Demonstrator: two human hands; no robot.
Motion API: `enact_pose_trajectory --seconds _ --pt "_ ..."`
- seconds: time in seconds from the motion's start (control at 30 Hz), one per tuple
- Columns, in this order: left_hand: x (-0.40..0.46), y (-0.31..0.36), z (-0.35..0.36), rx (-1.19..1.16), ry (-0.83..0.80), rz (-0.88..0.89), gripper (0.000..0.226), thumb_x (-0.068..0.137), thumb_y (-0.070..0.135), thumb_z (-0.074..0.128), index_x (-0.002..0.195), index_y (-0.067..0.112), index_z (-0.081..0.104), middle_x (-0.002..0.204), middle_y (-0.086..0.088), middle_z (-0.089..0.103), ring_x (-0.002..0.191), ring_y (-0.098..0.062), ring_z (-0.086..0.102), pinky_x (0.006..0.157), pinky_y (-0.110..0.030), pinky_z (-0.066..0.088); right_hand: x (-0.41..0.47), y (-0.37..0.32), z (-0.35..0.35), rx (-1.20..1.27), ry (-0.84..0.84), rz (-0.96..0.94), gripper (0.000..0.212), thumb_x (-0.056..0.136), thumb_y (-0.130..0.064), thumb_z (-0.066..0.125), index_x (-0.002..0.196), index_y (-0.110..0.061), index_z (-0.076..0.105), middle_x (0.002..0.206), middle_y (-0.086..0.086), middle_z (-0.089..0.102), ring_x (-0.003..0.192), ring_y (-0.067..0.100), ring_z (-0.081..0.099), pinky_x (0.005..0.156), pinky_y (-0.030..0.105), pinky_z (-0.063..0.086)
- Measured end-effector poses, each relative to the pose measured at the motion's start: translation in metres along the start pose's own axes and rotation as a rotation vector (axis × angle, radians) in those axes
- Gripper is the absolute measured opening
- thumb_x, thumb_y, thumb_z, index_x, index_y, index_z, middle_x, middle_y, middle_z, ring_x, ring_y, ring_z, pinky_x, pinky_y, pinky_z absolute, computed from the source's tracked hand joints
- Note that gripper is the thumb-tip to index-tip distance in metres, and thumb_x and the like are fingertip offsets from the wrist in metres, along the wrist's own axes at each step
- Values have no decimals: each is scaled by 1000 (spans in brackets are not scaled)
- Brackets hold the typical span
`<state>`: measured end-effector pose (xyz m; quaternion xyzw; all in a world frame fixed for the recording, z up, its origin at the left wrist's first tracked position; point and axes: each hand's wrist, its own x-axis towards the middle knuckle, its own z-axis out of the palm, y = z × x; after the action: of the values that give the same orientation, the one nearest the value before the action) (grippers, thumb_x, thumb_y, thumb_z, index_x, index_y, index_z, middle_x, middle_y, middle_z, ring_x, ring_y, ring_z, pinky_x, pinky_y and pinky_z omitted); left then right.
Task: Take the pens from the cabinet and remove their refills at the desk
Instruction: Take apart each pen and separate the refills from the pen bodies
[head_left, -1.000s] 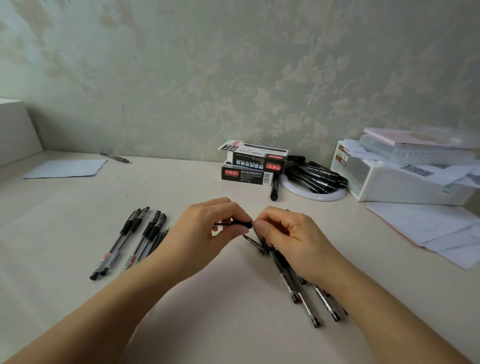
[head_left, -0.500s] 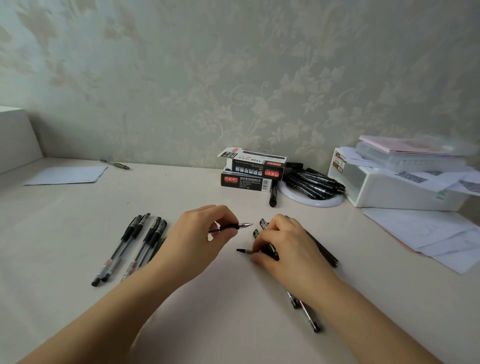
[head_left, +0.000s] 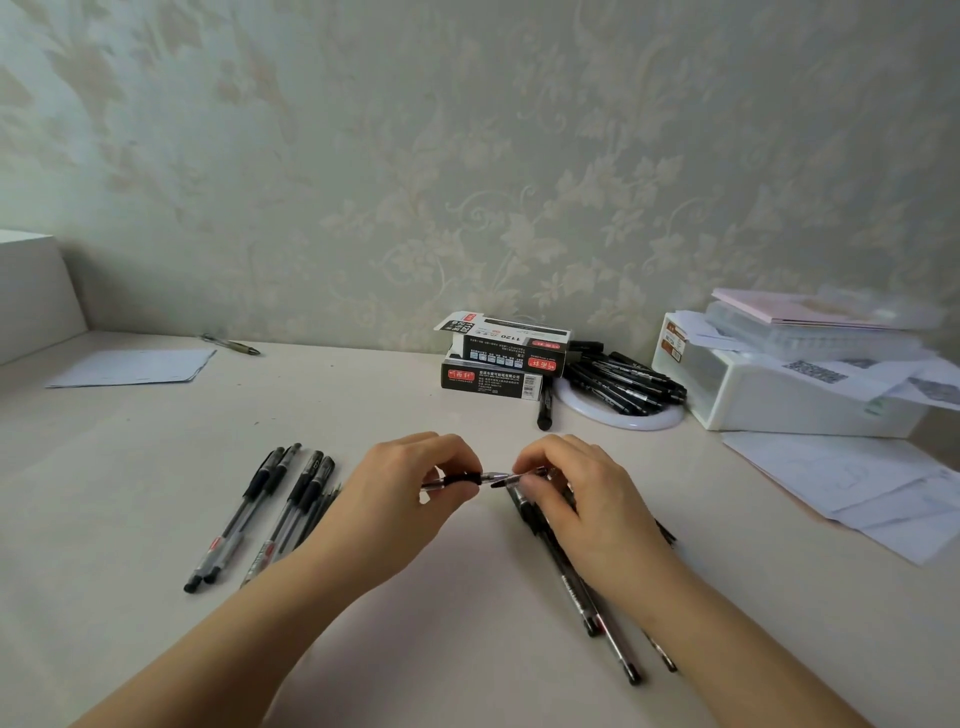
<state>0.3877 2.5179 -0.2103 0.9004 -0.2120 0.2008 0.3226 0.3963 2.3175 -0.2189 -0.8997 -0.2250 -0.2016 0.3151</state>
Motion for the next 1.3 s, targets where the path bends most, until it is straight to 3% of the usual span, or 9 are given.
enact_pose_trajectory --seconds 0.23,0.43,0.63,1.03,1.3 --pt "0 0 0 -34 -8 -13 9 86 21 69 86 30 67 81 17 64 79 -3 58 69 -10 42 0 -2 -4 225 12 94 12 91 -18 66 91 -29 68 79 -17 64 73 0 57 66 7 40" --pt "-1 1 0 -58 -33 0 9 86 22 70 88 30 70 79 19 65 80 -1 59 69 -7 40 -2 -5 0 364 -38 147 13 89 -19 70 89 -32 72 78 -15 70 68 1 60 65 9 46" --pt "0 1 1 -35 -55 -11 9 88 26 68 93 31 74 84 17 69 81 1 59 71 -12 44 -2 -3 -4 454 -69 176 11 86 -17 74 85 -28 77 78 -9 74 72 9 68 68 12 51" --pt "1 7 -4 -88 -5 2 12 86 21 71 89 32 75 75 20 65 77 2 59 66 -4 38 0 -3 -9 471 -58 117 15 86 -20 74 87 -34 77 78 -11 75 74 8 70 72 19 55" --pt "-2 12 4 -5 32 -28 5 87 28 69 87 33 69 84 16 61 70 -2 58 64 -11 41 0 0 -1 324 -38 94 13 87 -25 72 95 -37 72 80 -15 70 73 2 65 67 11 50"
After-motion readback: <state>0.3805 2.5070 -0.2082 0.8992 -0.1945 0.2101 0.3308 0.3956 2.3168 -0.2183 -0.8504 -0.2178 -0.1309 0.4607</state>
